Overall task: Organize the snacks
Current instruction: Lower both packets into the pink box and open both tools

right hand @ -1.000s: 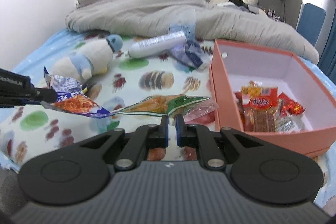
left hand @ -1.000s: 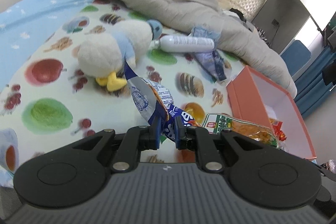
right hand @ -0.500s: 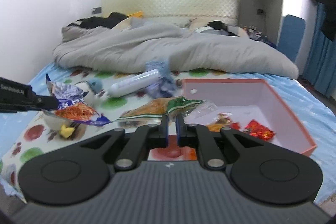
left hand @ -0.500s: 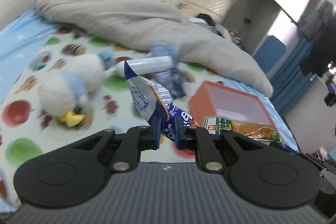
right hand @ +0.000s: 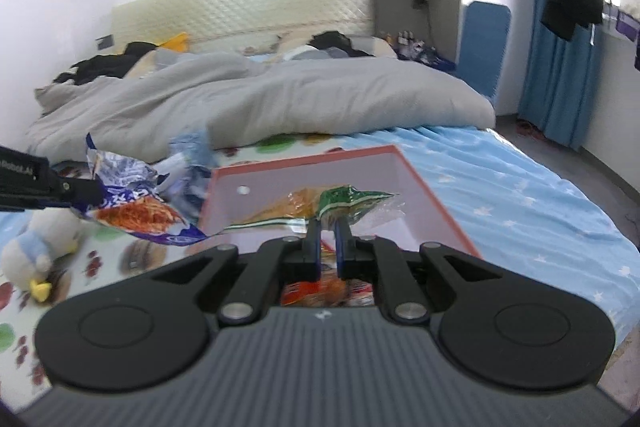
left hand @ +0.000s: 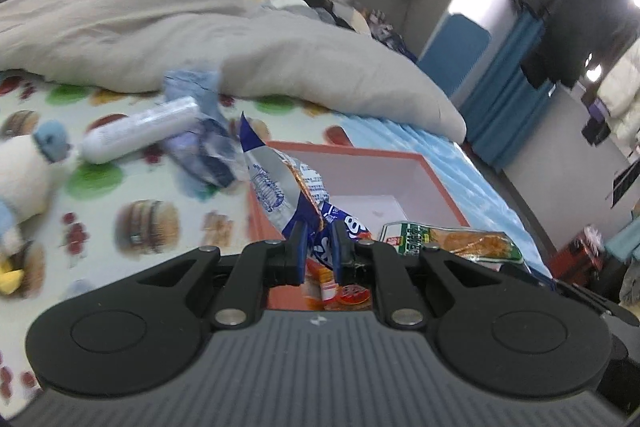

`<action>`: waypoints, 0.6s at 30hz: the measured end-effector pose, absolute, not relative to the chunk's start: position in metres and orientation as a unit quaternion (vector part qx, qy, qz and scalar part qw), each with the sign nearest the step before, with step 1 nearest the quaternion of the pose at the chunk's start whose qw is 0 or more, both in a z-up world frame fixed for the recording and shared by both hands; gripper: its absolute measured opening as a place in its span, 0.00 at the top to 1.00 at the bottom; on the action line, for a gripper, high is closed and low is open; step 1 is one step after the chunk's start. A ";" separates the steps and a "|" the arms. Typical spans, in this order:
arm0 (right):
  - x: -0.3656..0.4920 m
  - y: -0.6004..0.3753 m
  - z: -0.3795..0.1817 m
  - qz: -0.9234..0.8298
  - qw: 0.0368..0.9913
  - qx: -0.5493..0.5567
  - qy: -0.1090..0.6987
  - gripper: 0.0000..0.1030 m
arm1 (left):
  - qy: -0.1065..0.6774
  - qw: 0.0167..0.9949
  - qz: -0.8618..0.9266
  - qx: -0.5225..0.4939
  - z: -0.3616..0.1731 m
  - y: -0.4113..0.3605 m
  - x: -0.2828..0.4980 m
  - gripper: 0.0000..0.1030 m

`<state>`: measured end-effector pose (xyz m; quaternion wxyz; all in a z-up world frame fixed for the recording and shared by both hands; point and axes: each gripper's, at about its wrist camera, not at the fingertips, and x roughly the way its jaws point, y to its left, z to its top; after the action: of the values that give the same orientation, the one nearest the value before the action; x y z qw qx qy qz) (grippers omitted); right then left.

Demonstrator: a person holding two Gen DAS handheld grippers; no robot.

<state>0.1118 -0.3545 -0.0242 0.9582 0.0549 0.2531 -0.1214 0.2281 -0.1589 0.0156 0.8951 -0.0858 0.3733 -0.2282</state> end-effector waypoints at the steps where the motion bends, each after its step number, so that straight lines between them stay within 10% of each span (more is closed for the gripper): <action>1: 0.117 -0.362 -0.027 -0.125 0.957 0.055 0.255 0.91 | 0.378 0.893 -0.231 -0.081 0.011 -0.171 0.235 0.86; 18: 0.182 -0.432 -0.111 -0.144 0.929 0.105 0.324 0.90 | 0.439 0.864 -0.246 -0.006 -0.079 -0.272 0.331 0.86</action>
<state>0.1819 -0.4320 -0.1113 0.9292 0.1047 0.3241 -0.1438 0.3310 -0.2723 -0.0794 0.8642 -0.0057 0.4386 -0.2464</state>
